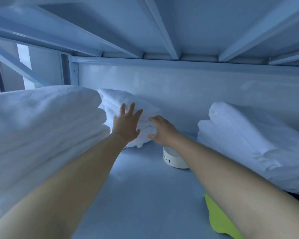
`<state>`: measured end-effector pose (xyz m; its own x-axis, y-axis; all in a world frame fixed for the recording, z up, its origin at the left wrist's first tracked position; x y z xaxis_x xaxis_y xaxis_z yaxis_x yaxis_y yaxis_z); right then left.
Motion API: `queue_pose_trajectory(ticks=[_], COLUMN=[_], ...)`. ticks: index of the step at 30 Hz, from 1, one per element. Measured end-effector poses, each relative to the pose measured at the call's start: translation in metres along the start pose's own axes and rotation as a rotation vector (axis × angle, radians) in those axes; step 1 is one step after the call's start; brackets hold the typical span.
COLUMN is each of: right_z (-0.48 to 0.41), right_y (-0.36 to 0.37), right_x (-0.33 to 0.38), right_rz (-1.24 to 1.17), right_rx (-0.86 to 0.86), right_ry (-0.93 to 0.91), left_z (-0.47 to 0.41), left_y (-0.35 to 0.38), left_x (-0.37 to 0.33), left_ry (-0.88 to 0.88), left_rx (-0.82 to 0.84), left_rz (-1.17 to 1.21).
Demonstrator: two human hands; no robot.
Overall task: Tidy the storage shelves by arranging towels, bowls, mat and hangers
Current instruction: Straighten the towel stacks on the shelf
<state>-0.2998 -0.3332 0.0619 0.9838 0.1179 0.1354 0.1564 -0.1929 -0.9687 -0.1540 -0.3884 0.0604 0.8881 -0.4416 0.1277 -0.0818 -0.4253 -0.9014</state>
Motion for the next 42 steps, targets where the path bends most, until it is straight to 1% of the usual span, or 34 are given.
queue_pose_trajectory(ticks=[2, 6, 8, 11, 14, 16, 18, 20, 23, 26, 30, 32, 36, 40, 42], right_z=[-0.005, -0.013, -0.018, -0.026, -0.039, -0.048, -0.056, -0.063, -0.071, -0.076, -0.076, -0.071, -0.057, -0.042, -0.036], right_y=[0.005, 0.01, 0.01, 0.007, 0.005, 0.006, 0.009, 0.012, 0.011, 0.008, 0.009, 0.008, 0.002, 0.0, -0.002], right_x=[0.0, -0.002, -0.004, -0.007, -0.004, -0.001, 0.002, 0.002, -0.005, -0.009, -0.007, -0.006, -0.013, -0.019, -0.021], right_rz=[0.018, 0.062, 0.083, 0.117, 0.194, 0.258, 0.262, 0.246, 0.164, 0.136, 0.097, 0.095, 0.103, 0.094, 0.091], right_rx=[0.011, -0.026, -0.042, -0.076, -0.084, -0.104, -0.102, -0.084, -0.063, -0.103, -0.159, -0.173, -0.168, -0.184, -0.197], right_ry=[-0.011, -0.021, -0.013, -0.008, -0.015, -0.016, -0.001, -0.009, -0.084, -0.118, -0.116, -0.11, -0.107, -0.099, -0.095], left_z=[-0.005, -0.01, -0.01, -0.009, -0.004, 0.0, 0.003, 0.003, 0.002, 0.001, -0.002, -0.001, 0.004, 0.014, 0.018], left_y=[0.005, 0.011, 0.012, 0.015, 0.014, 0.011, 0.008, 0.008, 0.008, 0.01, 0.011, 0.011, 0.007, -0.002, -0.003], left_x=[0.001, 0.005, 0.005, 0.003, 0.002, 0.001, 0.0, 0.001, 0.003, 0.003, 0.004, 0.004, -0.004, -0.013, -0.013], left_ry=[-0.015, -0.054, -0.039, -0.015, -0.02, -0.001, 0.013, 0.015, 0.023, 0.03, 0.025, 0.021, 0.066, 0.129, 0.14], left_rx=[0.057, 0.089, 0.081, 0.052, 0.038, 0.029, 0.02, 0.018, 0.019, 0.034, 0.073, 0.079, 0.039, -0.027, -0.035], left_rz=[-0.048, -0.078, -0.15, -0.328, -0.375, -0.459, -0.518, -0.505, -0.505, -0.441, -0.291, -0.259, -0.262, -0.328, -0.284])
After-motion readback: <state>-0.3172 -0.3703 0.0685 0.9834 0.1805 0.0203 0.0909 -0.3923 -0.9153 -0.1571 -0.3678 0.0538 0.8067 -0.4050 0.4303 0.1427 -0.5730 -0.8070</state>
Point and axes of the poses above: each hand's wrist, its own z-axis away from the middle knuckle, its own y-axis out of the palm, x = y × z, the point moved 1 cm from there along -z, towards the middle knuckle, and after that the axes turned 11 degrees about x, right-handed, at the moved point
